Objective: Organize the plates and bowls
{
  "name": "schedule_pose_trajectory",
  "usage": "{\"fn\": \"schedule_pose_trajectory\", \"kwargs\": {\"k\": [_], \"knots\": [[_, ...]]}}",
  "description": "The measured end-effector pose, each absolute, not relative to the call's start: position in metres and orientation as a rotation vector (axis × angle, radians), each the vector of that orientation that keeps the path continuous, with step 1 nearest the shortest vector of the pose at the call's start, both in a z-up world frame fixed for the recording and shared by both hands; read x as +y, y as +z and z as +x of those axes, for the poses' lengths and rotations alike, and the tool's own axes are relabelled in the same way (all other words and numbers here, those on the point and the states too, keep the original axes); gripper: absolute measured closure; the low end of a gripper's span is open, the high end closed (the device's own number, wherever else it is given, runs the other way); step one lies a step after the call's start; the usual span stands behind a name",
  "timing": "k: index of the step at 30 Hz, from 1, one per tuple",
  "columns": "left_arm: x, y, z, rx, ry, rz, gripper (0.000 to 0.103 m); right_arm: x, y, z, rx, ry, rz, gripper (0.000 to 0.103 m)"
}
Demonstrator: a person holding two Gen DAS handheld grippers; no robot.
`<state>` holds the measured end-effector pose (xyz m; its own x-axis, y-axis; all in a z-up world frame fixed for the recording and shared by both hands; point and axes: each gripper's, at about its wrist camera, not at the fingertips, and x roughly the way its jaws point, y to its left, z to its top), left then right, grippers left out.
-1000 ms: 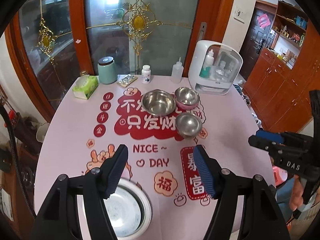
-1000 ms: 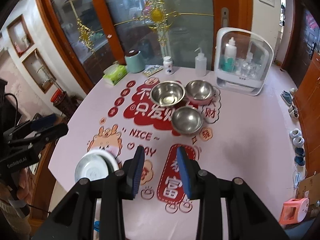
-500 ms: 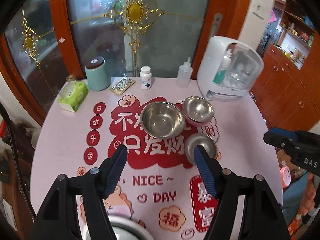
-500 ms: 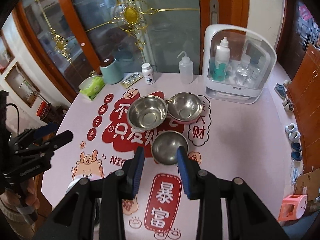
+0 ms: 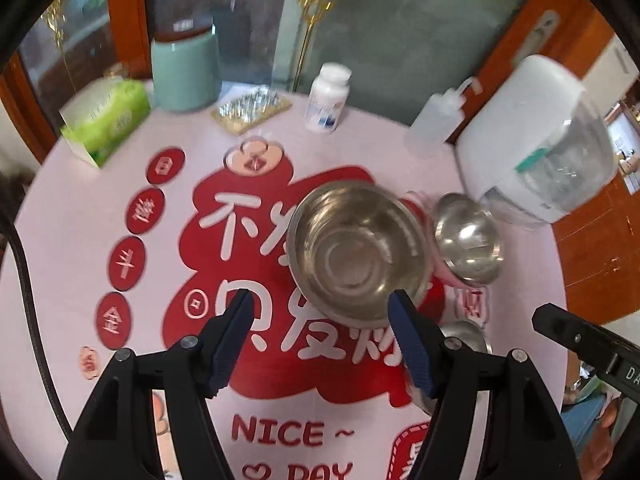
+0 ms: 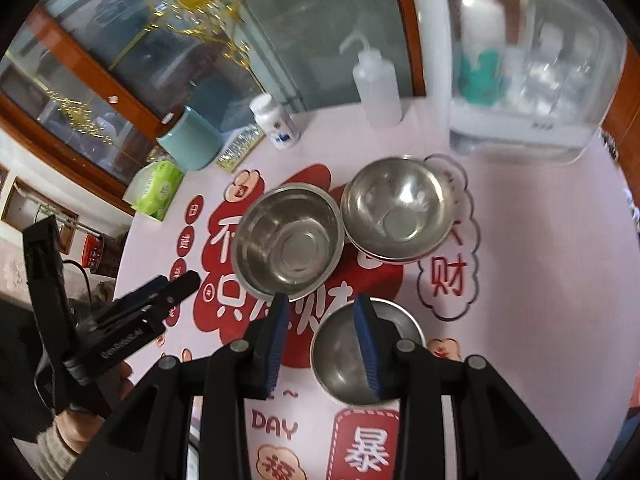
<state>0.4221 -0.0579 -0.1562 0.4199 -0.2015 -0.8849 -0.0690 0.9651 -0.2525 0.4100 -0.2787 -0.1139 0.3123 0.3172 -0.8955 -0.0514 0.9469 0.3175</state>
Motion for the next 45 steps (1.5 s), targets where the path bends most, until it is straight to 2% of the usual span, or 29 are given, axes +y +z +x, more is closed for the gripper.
{"fn": "schedule_pose_trajectory", "kwargs": {"k": [7,14,19,23,25,29,31,35,40,45], "knots": [[-0.057,-0.196,0.443,1.171,-0.083,-0.326,0.037,-0.268,-0.169,0.432,1.303,0.255,0.324,0.069],[-0.050,-0.223,0.454,1.194,-0.089,-0.384,0.038,-0.260,-0.200,0.450,1.320,0.241,0.385,0.070],[-0.047,-0.237,0.459,1.205,-0.098,-0.426,0.046,-0.253,-0.216,0.460,1.333,0.230,0.406,0.070],[-0.040,-0.244,0.461,1.201,-0.106,-0.479,0.047,-0.250,-0.226,0.464,1.344,0.215,0.392,0.080],[-0.039,-0.246,0.463,1.202,-0.111,-0.488,0.052,-0.250,-0.231,0.465,1.355,0.210,0.392,0.087],[-0.038,-0.253,0.467,1.213,-0.113,-0.490,0.056,-0.251,-0.230,0.464,1.345,0.232,0.379,0.088],[-0.036,-0.257,0.467,1.223,-0.115,-0.494,0.064,-0.249,-0.230,0.464,1.344,0.240,0.361,0.088],[-0.031,-0.260,0.467,1.224,-0.122,-0.504,0.070,-0.246,-0.226,0.460,1.329,0.263,0.321,0.088],[-0.027,-0.254,0.463,1.217,-0.133,-0.502,0.089,-0.240,-0.218,0.456,1.300,0.282,0.280,0.089],[-0.026,-0.244,0.456,1.221,-0.134,-0.467,0.090,-0.235,-0.208,0.453,1.279,0.298,0.275,0.090]]}}
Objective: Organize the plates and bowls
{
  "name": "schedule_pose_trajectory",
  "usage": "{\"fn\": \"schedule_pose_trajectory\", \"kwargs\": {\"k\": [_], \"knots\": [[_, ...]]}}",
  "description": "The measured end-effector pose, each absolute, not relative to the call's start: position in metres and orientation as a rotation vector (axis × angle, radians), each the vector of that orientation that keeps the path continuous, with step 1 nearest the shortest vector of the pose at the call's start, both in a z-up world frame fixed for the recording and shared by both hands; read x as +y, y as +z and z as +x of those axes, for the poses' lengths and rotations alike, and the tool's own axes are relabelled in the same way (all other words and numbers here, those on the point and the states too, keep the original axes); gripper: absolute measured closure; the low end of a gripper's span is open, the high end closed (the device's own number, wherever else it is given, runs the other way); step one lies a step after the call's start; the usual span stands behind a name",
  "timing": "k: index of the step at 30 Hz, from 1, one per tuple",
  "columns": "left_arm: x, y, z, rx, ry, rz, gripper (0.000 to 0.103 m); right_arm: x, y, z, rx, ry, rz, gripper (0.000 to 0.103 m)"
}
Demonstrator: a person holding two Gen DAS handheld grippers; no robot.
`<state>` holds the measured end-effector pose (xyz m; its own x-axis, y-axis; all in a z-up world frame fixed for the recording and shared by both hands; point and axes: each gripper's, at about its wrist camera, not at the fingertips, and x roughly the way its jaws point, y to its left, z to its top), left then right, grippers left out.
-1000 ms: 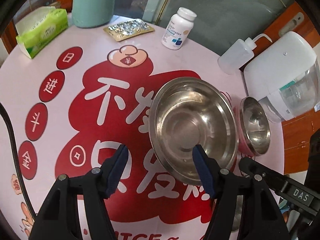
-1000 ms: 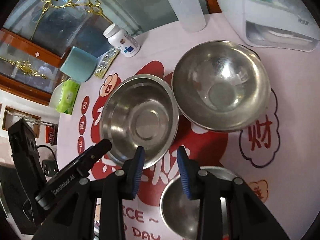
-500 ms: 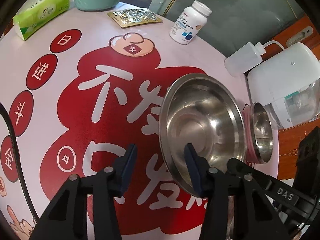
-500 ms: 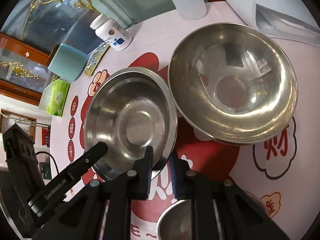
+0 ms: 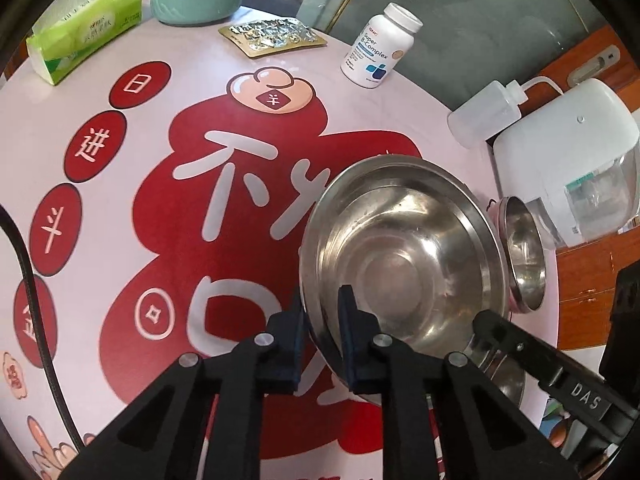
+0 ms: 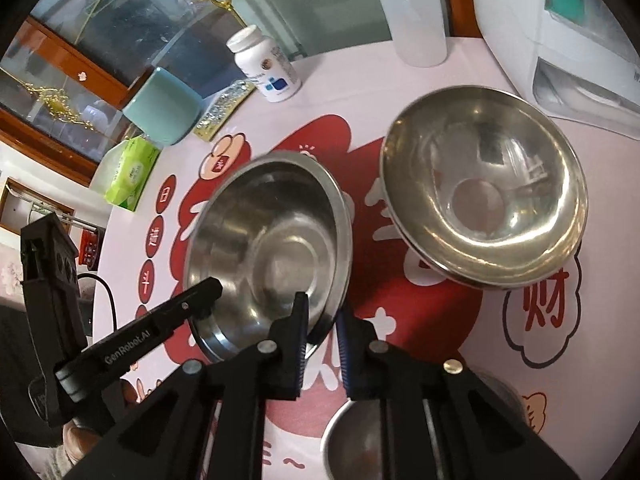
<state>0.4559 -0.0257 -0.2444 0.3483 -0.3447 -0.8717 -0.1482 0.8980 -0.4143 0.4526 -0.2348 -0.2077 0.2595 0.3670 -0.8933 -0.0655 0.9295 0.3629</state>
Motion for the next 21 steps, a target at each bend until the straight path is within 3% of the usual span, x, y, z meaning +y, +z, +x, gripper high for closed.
{"fn": "schedule_pose_trajectory", "kwargs": {"k": [10,21], "knots": [[-0.014,-0.200,0.420,1.160,-0.155,-0.509,0.091,-0.231,-0.174,0.425,1.226,0.332,0.253,0.090],[-0.016,-0.132,0.316,1.124,-0.229,-0.470,0.091,-0.240,-0.110,0.326,1.156,0.395,0.258,0.090]]}}
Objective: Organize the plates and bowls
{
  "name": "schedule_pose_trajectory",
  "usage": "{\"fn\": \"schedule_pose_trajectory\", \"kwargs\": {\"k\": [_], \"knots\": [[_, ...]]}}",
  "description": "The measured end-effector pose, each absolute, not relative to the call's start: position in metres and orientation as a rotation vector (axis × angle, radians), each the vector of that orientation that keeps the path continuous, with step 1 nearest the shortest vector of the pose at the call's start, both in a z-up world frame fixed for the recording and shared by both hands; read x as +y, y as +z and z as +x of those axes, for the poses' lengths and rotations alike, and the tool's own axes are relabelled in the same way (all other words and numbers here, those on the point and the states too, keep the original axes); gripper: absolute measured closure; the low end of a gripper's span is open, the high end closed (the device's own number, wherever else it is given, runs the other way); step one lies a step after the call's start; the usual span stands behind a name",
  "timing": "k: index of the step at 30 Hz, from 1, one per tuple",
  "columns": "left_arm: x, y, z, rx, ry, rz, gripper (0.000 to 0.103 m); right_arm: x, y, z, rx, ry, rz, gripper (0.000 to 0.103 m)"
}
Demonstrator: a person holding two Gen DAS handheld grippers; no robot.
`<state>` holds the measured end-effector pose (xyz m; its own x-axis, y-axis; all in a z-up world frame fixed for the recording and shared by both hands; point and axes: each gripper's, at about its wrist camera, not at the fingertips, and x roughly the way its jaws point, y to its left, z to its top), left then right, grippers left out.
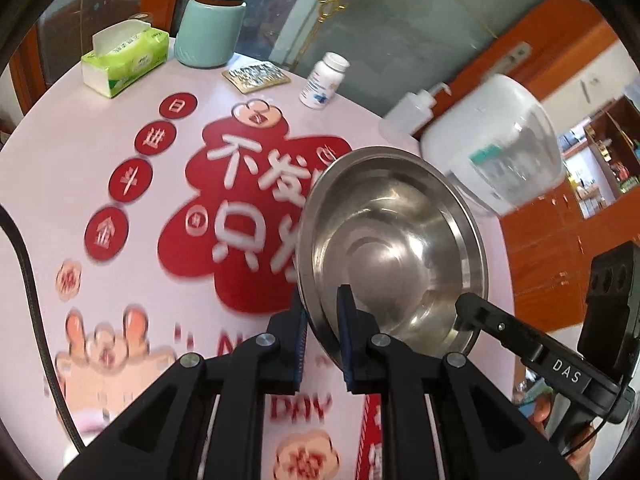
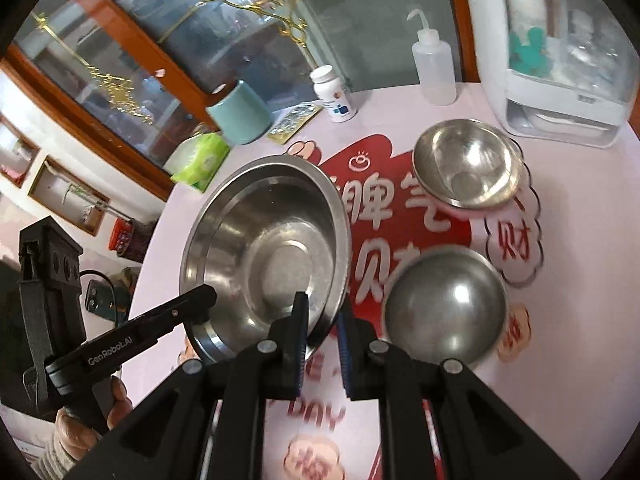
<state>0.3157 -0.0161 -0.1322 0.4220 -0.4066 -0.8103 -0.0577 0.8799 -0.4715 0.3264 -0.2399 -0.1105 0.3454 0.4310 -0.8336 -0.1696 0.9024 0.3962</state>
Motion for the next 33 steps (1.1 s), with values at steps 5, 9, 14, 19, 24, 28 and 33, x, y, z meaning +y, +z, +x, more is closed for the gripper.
{"fn": "schedule_pose_trajectory", "kwargs": {"k": [5,9,14,19,24,28,33], "knots": [[-0.030,-0.122,0.254,1.138,-0.269,-0.421,0.091,-0.256,-0.106,0.261,1.170,0.388,0.262,0.090],[-0.046,-0.127,0.205,1.178,-0.302,-0.394,0.090,-0.271,-0.110,0.206,1.190,0.365,0.240,0.090],[-0.066,-0.139,0.146,1.237,-0.347,-0.384,0.090,-0.291,-0.120,0.148,1.217,0.341,0.227,0.090],[-0.084,-0.153,0.105,1.278,-0.356,-0.355,0.090,-0.302,-0.133,0.098,1.223,0.308,0.193,0.090],[-0.097,-0.171,0.077,1.320,-0.349,-0.346,0.090,-0.313,-0.149,0.067,1.254,0.299,0.210,0.089],[-0.105,-0.186,0.060,1.350,-0.354,-0.329,0.090,-0.319,-0.168,0.055,1.297,0.290,0.225,0.089],[-0.108,-0.206,0.054,1.379,-0.339,-0.313,0.090,-0.315,-0.186,0.047,1.329,0.279,0.201,0.089]]}}
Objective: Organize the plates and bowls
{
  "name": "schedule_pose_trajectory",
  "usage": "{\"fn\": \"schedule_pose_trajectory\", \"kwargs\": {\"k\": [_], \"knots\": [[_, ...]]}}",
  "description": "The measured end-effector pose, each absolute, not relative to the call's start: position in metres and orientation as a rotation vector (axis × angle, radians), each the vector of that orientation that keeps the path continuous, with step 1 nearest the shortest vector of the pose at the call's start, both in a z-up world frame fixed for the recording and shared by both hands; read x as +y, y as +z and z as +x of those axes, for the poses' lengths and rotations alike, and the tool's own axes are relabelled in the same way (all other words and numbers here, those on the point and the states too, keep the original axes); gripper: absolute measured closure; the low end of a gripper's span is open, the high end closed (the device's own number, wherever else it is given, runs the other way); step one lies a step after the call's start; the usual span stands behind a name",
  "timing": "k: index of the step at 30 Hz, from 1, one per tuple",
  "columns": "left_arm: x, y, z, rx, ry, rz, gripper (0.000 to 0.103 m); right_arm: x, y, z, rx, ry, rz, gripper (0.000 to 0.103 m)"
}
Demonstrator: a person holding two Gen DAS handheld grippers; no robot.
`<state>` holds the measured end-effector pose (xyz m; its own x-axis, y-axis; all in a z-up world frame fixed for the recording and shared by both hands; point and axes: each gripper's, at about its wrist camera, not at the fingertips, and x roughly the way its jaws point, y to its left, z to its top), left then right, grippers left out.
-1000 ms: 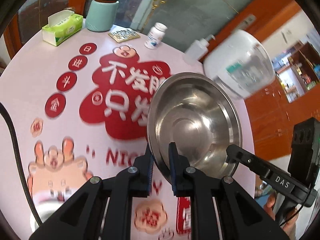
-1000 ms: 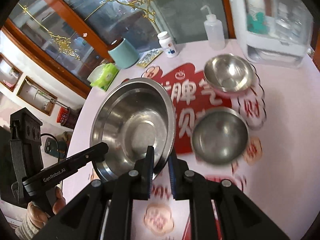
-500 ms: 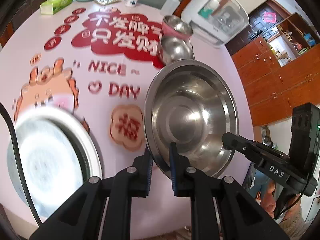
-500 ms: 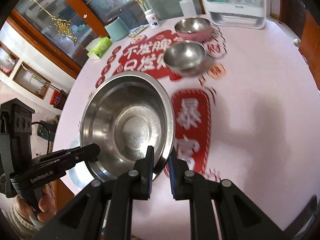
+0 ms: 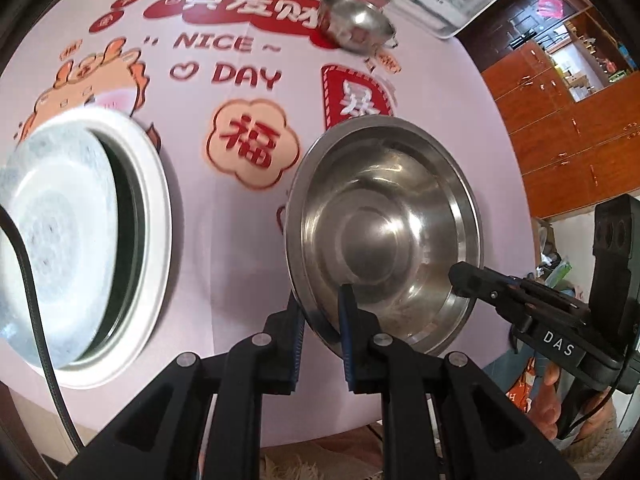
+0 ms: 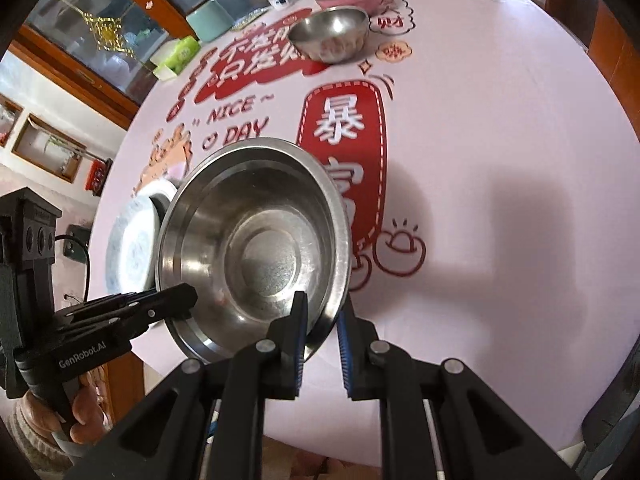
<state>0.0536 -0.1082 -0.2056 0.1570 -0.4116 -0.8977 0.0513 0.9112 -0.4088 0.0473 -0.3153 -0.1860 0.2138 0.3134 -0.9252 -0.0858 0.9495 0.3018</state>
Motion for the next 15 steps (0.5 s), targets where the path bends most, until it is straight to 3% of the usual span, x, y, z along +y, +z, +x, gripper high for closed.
{"fn": "schedule_pose_trajectory", "kwargs": {"k": [15], "knots": [[-0.092,-0.236,0.058,1.417,-0.270,-0.344,0.088,-0.296,-0.207,0.057,1.369,0.296,0.171,0.089]]}}
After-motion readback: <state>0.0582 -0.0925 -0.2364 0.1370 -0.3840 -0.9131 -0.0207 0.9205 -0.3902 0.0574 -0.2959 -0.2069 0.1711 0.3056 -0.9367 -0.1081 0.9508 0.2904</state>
